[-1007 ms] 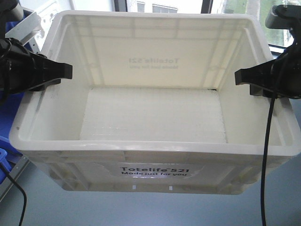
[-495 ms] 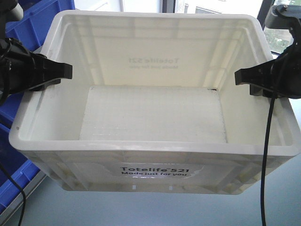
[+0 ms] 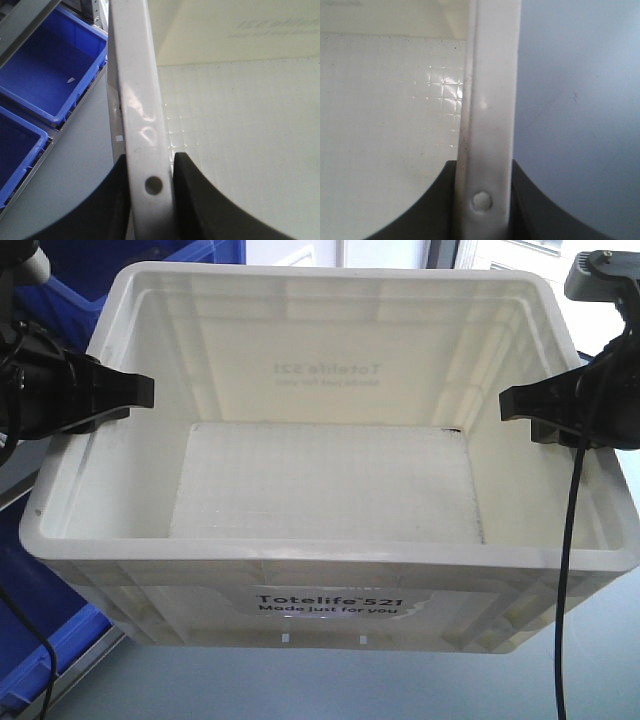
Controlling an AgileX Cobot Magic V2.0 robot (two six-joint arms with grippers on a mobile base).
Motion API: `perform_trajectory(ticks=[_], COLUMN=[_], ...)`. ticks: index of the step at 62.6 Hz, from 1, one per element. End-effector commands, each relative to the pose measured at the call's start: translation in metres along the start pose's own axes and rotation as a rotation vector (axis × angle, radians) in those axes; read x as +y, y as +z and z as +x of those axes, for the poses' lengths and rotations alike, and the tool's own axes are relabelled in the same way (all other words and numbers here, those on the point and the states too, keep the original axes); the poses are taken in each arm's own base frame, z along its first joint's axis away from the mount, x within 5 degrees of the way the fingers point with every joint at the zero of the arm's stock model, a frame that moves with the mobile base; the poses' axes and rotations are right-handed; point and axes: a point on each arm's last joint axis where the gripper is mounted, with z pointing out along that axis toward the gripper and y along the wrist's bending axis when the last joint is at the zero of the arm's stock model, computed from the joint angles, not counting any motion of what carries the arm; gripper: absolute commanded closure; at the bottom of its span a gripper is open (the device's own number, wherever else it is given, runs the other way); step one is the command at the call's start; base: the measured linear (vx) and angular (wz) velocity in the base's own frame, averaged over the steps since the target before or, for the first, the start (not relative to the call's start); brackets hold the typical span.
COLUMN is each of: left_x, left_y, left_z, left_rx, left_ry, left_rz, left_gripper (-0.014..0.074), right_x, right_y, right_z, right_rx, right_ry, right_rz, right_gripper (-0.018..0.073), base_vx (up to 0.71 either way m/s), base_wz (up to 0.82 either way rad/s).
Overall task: Move bin from left to right shelf
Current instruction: 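Keep holding the crate while the base drives across the room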
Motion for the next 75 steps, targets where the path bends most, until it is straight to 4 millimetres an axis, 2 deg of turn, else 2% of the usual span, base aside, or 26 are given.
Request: perform_trajectory(ticks=[1,75], left_x=[-0.0008,-0.0008], left_y=[-0.0228,-0.0228], left_z=[-0.0159,-0.0159], left_rx=[-0.169,-0.169], left_ry=[0.046,0.046], left_rz=[0.018,0.018], left_gripper=[0.0603,0.0603], right_x=[-0.0066,-0.0066], right_y=[-0.022,-0.022], right_z=[-0.0159,-0.0159], right_rx=[-0.184,-0.184], right_ry=[-0.046,-0.046], right_rz=[0.032,0.032], right_gripper=[0.0564,0.0564], base_vx=[0.16,0.12], base_wz=[0.37,0.46])
